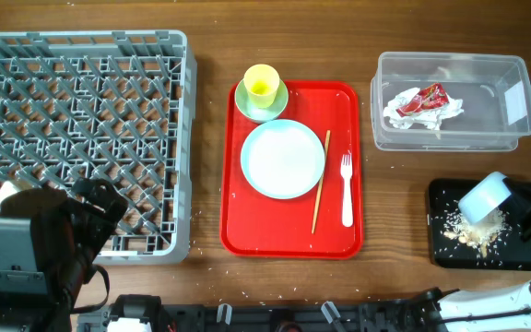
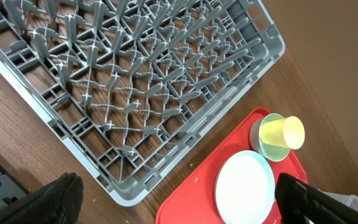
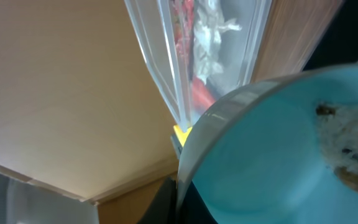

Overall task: Sort waste into correct bins and load items into the dishwasher rack
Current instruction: 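Tip the rice bowl with the right gripper over the black tray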

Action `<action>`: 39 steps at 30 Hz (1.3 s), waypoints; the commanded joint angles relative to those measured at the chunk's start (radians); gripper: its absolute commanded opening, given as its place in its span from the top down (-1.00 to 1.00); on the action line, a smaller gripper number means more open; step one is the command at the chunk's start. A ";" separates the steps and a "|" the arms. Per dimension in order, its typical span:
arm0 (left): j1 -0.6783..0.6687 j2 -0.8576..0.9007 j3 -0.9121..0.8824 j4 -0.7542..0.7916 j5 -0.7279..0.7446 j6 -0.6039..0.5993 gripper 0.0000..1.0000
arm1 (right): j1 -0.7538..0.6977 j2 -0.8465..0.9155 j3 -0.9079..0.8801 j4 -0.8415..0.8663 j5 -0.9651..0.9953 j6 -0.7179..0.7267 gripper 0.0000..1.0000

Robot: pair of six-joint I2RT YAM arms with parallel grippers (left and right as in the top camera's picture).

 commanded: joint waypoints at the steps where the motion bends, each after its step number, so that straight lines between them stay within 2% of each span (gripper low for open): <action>1: 0.005 0.000 0.008 0.003 -0.020 0.002 -1.00 | -0.002 0.013 0.000 0.011 -0.022 -0.043 0.92; 2: 0.005 0.000 0.008 0.003 -0.020 0.002 -1.00 | -0.002 0.013 0.000 -0.058 -0.012 -0.062 0.91; 4: 0.005 0.000 0.008 0.003 -0.020 0.002 -1.00 | -0.003 0.013 0.000 -0.131 -0.108 -0.232 0.92; 5: 0.005 0.000 0.008 0.003 -0.020 0.002 -1.00 | -0.003 0.013 0.000 -0.068 -0.078 -0.095 0.92; 6: 0.005 0.000 0.008 0.003 -0.020 0.002 -1.00 | -0.003 0.013 0.000 -0.073 -0.063 -0.058 0.92; 8: 0.005 0.000 0.008 0.003 -0.020 0.002 -1.00 | -0.004 0.013 0.001 -0.086 -0.107 -0.179 0.92; 9: 0.005 0.000 0.008 0.003 -0.020 0.002 -1.00 | -0.004 0.013 0.001 -0.048 -0.091 -0.142 0.92; 10: 0.005 0.000 0.008 0.003 -0.020 0.002 -1.00 | -0.004 0.013 0.001 0.002 -0.047 -0.046 0.92; 11: 0.005 0.000 0.008 0.003 -0.020 0.002 -1.00 | -0.004 0.013 0.002 0.011 -0.034 -0.025 0.92; 12: 0.005 0.000 0.008 0.003 -0.020 0.002 -1.00 | -0.004 0.013 0.002 -0.002 -0.060 -0.075 0.92; 14: 0.005 0.000 0.008 0.003 -0.020 0.002 -1.00 | -0.004 0.013 0.002 -0.035 -0.040 -0.051 0.92; 15: 0.005 0.000 0.008 0.003 -0.020 0.002 -1.00 | -0.005 0.013 0.002 -0.115 -0.062 -0.116 0.92; 16: 0.005 0.000 0.008 0.003 -0.020 0.002 -1.00 | -0.005 0.013 0.002 -0.178 -0.148 -0.273 0.92; 17: 0.005 0.000 0.008 0.003 -0.020 0.002 -1.00 | -0.005 0.013 0.002 -0.155 -0.166 -0.250 0.92; 18: 0.005 0.000 0.008 0.003 -0.020 0.002 -1.00 | -0.005 0.013 0.002 -0.112 -0.127 -0.119 0.92; 19: 0.005 0.000 0.008 0.003 -0.020 0.002 -1.00 | -0.005 0.013 0.002 -0.133 -0.115 -0.127 0.92; 20: 0.005 0.000 0.008 0.003 -0.020 0.002 -1.00 | -0.005 0.013 0.002 -0.134 -0.139 -0.224 0.91; 21: 0.005 0.000 0.008 0.003 -0.020 0.002 -1.00 | -0.005 0.013 0.002 -0.092 -0.114 -0.203 0.91; 22: 0.005 0.000 0.008 0.003 -0.020 0.002 -1.00 | -0.005 0.013 0.002 -0.051 -0.033 -0.086 0.92; 24: 0.005 0.000 0.008 0.003 -0.020 0.002 -1.00 | -0.005 0.013 0.002 -0.085 -0.048 -0.191 0.91; 26: 0.005 0.000 0.008 0.003 -0.020 0.002 -1.00 | -0.005 0.008 0.000 -0.180 -0.013 -0.185 0.91; 28: 0.005 0.000 0.008 0.003 -0.020 0.002 -1.00 | -0.001 -0.013 0.007 -0.154 -0.029 -0.250 0.91; 30: 0.005 0.000 0.008 0.003 -0.020 0.002 -1.00 | 0.000 -0.016 0.029 -0.154 0.013 -0.186 0.91; 32: 0.005 0.000 0.008 0.003 -0.020 0.002 -1.00 | 0.000 -0.016 0.041 -0.172 -0.024 -0.269 0.91; 33: 0.005 0.000 0.008 0.003 -0.020 0.002 -1.00 | 0.000 -0.016 0.041 -0.166 -0.012 -0.220 0.91; 35: 0.005 0.000 0.008 0.003 -0.020 0.002 -1.00 | 0.003 -0.021 0.042 -0.179 -0.025 -0.310 0.91; 38: 0.005 0.000 0.008 0.003 -0.020 0.002 -1.00 | 0.020 -0.038 0.042 -0.181 0.035 -0.189 0.91; 39: 0.005 0.000 0.008 0.003 -0.020 0.002 -1.00 | 0.026 -0.058 0.042 -0.181 0.040 -0.201 0.91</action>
